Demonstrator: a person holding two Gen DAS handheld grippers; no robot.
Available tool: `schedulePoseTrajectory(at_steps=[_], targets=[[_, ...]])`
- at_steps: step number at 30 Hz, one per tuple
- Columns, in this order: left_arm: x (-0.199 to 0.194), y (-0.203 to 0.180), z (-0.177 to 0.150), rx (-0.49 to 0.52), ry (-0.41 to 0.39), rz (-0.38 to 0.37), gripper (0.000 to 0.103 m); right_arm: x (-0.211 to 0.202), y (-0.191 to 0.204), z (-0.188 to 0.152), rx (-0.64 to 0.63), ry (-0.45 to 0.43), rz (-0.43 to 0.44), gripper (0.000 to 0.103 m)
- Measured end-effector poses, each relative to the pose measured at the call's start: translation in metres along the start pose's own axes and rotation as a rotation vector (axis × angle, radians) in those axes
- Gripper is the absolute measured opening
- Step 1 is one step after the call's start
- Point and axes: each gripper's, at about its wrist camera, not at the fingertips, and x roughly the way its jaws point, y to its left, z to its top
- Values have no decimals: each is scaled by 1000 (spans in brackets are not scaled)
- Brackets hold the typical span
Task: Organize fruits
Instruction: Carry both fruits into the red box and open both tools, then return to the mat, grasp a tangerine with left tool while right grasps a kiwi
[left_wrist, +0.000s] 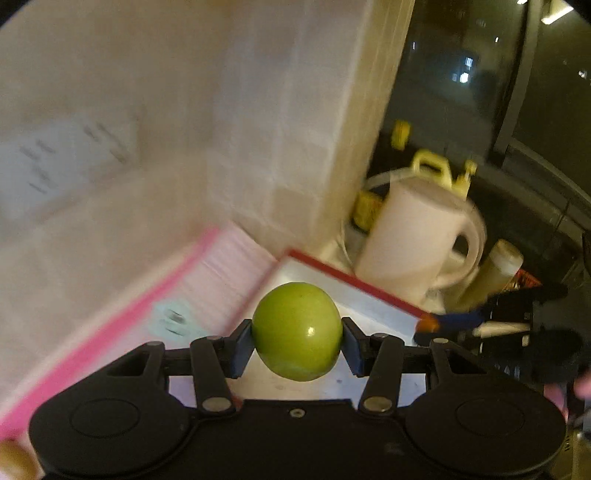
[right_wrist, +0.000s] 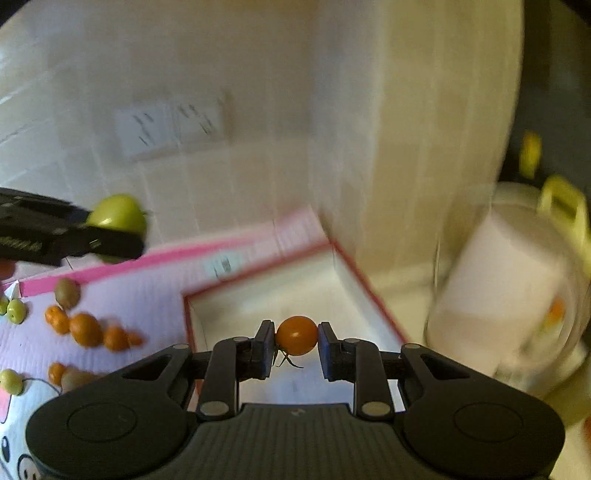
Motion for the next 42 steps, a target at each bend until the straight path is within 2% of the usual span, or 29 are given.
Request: schedulePoseTrajectory(at_steps=[5,9,12,16,19,20,21,22,27,29,31,33,35,37,38,42], targets=[[100,-9,-16,-33,220,-19,59,47,-20,-36,91,174,90,27],[137,-7,-41,-50,314,-14,59,72,-13,-58,79,263,119,27],[146,-3,-53,-71,341,-18,59,82,-5,-68,59,295,146,27],[153,-2,-57,-59,349,-21,59,91,6,-71,6,311,115,28],[156,-4,-57,-64,351,-28,59,89,7,-71,13,310,111,31],[156,-4,-54,-67,347,-29,63,86,3,-69,28,304,106,34],[158,-4,-53,-70,337,-35,72,83,1,-68,44,298,100,46],[154,-4,-51,-73,323,-41,75,79,-4,-66,58,283,104,53],[112,-4,-35,-70,233,-14,76,43,-23,-48,108,185,82,55],[84,-1,-28,-78,171,2,76,22,-29,-38,131,125,65,62],[50,4,-24,-91,108,28,78,2,-33,-28,149,49,33,77],[16,10,-23,-107,36,65,79,-17,-32,-21,151,-21,8,81],[-19,19,-27,-130,-33,103,79,-34,-26,-18,145,-81,-40,84],[-50,30,-37,-167,-77,149,79,-50,-14,-20,138,-144,-148,100],[-65,37,-43,-185,-94,169,79,-58,-6,-22,122,-185,-192,103],[-122,65,-80,-268,-133,305,79,-70,21,-26,52,-255,-260,103]])
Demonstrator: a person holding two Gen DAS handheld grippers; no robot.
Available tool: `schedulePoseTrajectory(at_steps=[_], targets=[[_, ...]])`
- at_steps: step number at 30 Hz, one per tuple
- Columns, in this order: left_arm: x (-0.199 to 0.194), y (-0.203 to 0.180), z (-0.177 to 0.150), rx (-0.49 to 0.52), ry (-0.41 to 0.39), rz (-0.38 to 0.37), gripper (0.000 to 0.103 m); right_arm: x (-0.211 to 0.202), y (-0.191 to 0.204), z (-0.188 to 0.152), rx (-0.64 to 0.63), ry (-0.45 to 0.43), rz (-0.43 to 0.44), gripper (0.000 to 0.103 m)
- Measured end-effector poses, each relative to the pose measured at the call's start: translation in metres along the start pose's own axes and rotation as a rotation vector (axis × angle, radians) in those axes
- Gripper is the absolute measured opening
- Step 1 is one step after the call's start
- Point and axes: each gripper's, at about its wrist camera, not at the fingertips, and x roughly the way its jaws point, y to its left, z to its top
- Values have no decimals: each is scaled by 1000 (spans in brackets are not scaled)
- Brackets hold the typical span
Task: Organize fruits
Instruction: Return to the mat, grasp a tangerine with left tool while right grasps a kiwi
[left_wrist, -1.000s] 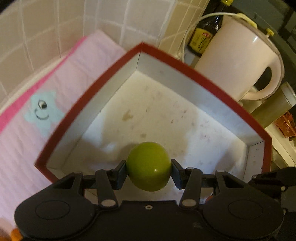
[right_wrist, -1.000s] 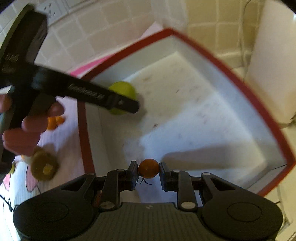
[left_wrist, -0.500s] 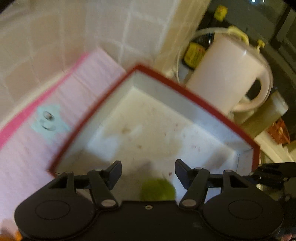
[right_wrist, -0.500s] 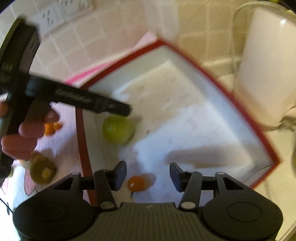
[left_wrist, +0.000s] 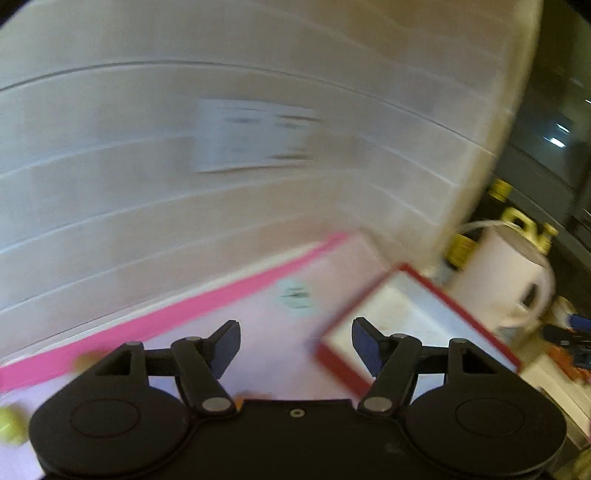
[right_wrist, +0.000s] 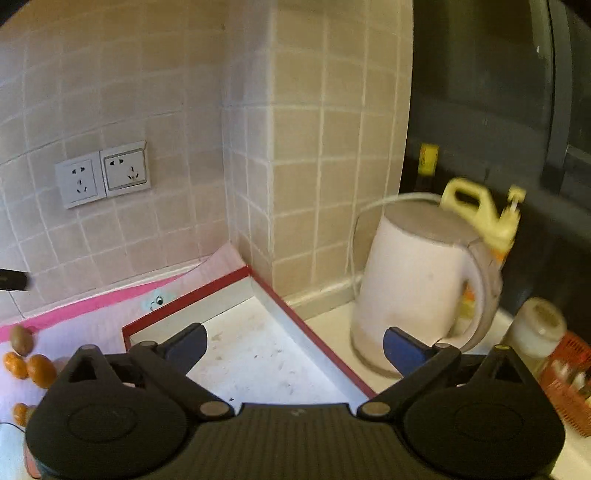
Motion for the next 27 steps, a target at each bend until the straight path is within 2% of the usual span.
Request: schedulePoseTrajectory(at_steps=[3,6,8,11,14,16,22,24,27], targets=[[-31,35,-18,-27,21,50,79,-6,22,-2,-48,-18,17,103],[-67,58,-40,-2,-4,222,80,-8,47,-5,-87,-7,79,103],[-87,73,-51,-1,-19,303,81,-9,69,-7,-122,-5,122,103],[-107,94,-64,-33,-7,363,82,-16,105,-9,-191,-19,193,103],[-117,105,-70,-41,10,413,82,-20,140,-10,-243,-18,228,103],[-120,109,-77,-44,12,416,82,-20,157,-12,-263,-2,255,103],[-105,116,-88,-78,42,335,82,-16,196,-32,-323,76,357,103],[-94,112,-94,-62,80,295,82,-10,207,-43,-367,113,380,103],[-58,98,-106,25,174,229,82,-4,220,-62,-433,183,426,103]])
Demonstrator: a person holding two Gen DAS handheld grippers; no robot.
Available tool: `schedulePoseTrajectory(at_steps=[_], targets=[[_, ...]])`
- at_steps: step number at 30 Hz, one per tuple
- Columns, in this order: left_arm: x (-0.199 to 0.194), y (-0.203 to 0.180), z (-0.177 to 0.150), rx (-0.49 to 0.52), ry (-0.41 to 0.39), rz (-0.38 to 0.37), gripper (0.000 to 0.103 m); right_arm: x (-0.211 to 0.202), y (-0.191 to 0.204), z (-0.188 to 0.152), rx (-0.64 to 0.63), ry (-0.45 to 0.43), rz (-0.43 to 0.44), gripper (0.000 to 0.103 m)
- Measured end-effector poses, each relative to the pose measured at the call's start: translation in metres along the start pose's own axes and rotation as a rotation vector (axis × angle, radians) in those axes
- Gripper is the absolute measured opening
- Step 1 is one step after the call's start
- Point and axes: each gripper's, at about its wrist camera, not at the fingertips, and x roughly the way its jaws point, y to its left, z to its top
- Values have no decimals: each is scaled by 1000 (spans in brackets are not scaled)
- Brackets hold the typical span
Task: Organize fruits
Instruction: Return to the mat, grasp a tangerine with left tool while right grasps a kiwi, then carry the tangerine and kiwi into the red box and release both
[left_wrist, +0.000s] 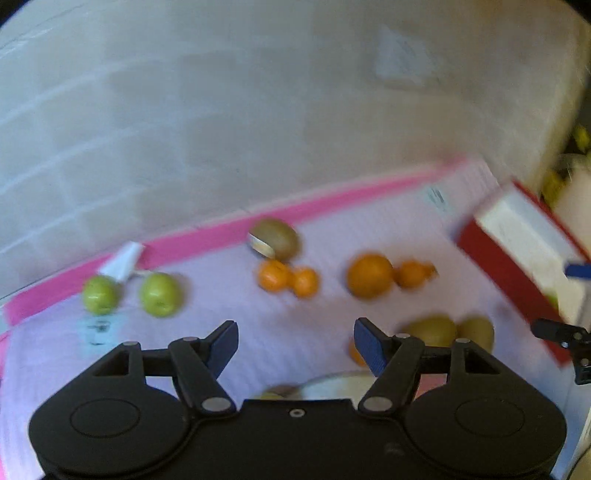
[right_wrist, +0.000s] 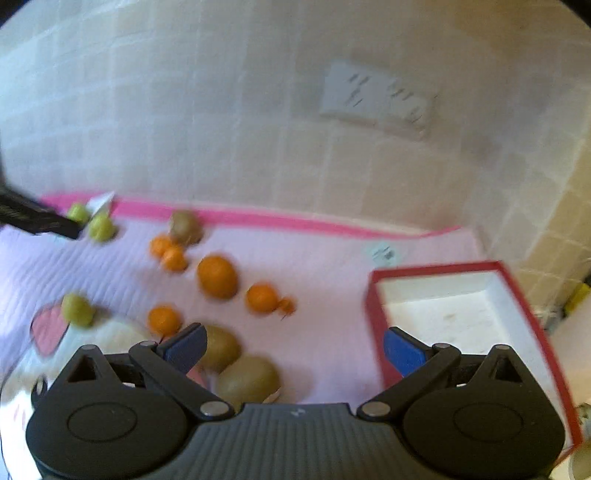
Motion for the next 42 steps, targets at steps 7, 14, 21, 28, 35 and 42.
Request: schedulePoseTrajectory(at_steps=[7,14,21,28,35,42], targets=[[62,-34,-5,231,125,-157,82,35,8,-17,-83,120,64,102],[102,-37,-3,334,208,-284,82,79,0,-20,-79,214,169,98],[118,-37,-5,366,232,-322,81,96,4,-22,-121,241,186,88],[124,-38,-1,382,218,-339,68,104,15,-20,-196,232,174,87],[126,-37,-3,381,211,-317,51,105,20,-20,-233,229,187,68],[123,-39,-5,388,203,-307,46,102,16,-22,-220,222,189,66]])
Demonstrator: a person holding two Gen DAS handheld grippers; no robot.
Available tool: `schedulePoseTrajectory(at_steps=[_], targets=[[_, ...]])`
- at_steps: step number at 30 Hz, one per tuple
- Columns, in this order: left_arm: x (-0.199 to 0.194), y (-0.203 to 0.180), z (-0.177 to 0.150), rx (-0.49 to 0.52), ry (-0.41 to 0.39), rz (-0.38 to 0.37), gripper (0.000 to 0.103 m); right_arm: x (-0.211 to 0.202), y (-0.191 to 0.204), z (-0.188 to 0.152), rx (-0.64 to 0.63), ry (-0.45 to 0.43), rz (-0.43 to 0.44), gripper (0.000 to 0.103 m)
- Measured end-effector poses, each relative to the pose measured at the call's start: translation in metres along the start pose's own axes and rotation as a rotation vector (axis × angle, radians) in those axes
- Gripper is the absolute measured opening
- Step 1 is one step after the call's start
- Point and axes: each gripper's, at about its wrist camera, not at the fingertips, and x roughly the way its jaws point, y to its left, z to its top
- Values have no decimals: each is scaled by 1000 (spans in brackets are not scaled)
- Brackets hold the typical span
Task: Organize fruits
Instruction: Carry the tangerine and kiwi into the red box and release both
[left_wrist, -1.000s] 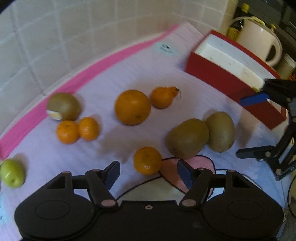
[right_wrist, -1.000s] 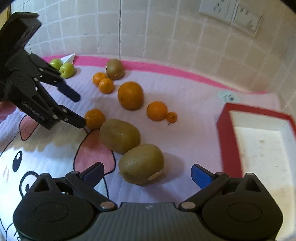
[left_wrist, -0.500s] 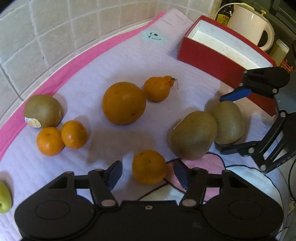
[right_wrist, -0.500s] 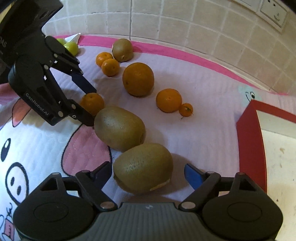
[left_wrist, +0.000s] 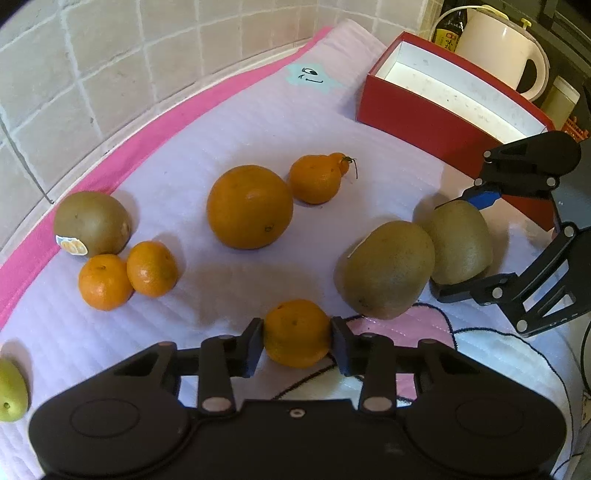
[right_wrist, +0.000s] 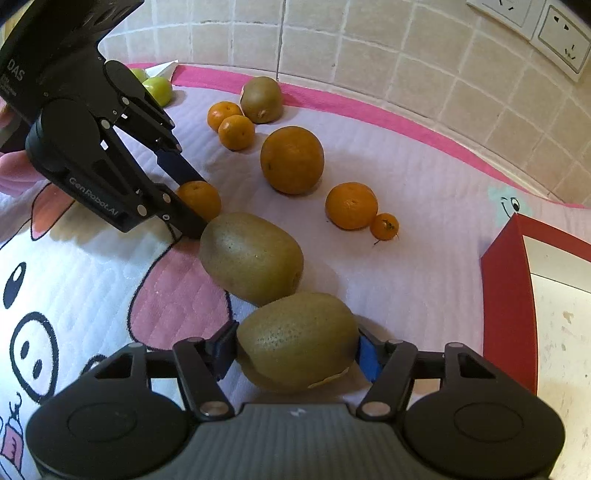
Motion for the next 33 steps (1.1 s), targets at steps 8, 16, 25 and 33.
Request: schedulePoseTrajectory(at_steps=[8,16,25,33], targets=[[-2,-2,0,-9,-9,22,46,-9,-2,-10,55,-3,-1,66],[-29,-8,-4,-56,-64,76,45,-31,-7,-27,137,1,-5,66],[-92,-38,73,-101,-267,117,45,-123,-46,-35,280,-147,36,66],[-112,-95,184,-70,-440,-24,46,-216,-127,-41,396,-320,-191,66]])
